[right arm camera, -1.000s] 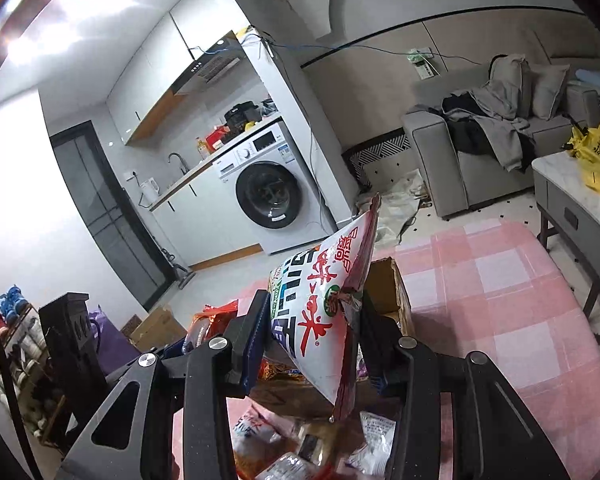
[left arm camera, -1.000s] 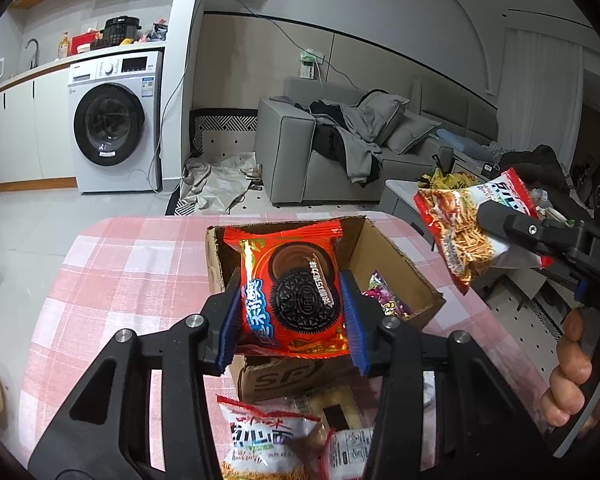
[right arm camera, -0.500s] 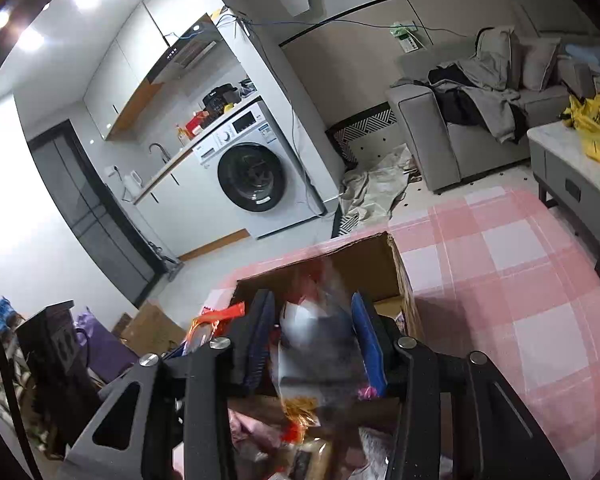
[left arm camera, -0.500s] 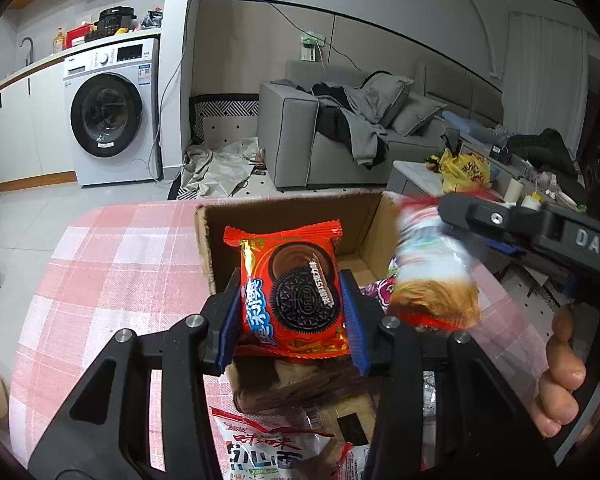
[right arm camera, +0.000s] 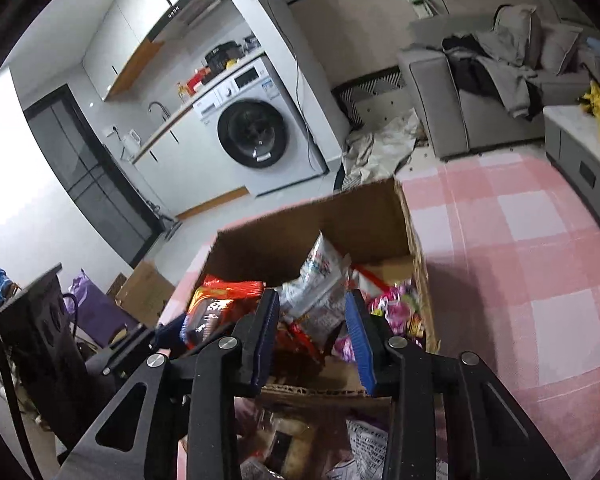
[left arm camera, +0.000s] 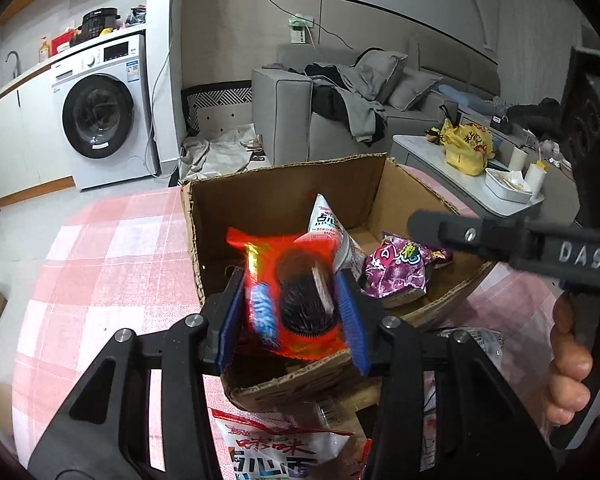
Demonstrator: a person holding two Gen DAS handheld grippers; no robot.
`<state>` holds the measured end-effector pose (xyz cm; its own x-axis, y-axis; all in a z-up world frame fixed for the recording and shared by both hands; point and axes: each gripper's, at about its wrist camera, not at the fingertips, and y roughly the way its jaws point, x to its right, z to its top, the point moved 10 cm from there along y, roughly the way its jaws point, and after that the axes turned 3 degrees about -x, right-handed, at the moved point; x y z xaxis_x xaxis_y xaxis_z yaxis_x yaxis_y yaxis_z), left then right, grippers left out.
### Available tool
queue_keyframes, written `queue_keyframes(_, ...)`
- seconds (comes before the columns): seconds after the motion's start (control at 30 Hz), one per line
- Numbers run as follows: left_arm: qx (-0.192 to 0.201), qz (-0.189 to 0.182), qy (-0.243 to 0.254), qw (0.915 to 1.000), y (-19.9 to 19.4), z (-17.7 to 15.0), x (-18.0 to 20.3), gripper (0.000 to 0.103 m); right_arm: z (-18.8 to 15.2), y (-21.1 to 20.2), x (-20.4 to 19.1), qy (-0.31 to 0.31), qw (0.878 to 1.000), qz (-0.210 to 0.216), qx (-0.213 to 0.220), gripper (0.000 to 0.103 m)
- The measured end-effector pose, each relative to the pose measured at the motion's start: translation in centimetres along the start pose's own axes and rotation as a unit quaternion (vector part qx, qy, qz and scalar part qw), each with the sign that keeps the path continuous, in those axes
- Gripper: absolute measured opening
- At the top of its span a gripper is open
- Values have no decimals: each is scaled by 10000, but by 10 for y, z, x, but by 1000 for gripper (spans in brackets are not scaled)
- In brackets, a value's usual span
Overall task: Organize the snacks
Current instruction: 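Open both tools to drop the packs into the box, then move both tools back toward the snack pile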
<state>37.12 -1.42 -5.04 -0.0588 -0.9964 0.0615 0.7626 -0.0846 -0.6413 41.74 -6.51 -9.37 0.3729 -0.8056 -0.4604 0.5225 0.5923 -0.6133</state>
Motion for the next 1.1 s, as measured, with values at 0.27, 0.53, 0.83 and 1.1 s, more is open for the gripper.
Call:
queue_keyframes(0.27,-17,4,205,9998,4,2,-6,40,-8,0,-7,32,9995,213,-224,37)
queue_keyframes(0.53,-110,78,223,9997,1,5,-8,40,-14,-2,-17,-128,9992,248,-304,51)
queue_keyframes(0.83,116,173,165,9996,-43,0,-11,87,-10,-39,-20,-476,9987,-24,162,101)
queue_keyframes(1.1,93,348,-63,9993,-86,-31,-25,102,-32,-71,7,-372,9972,-632,178,102)
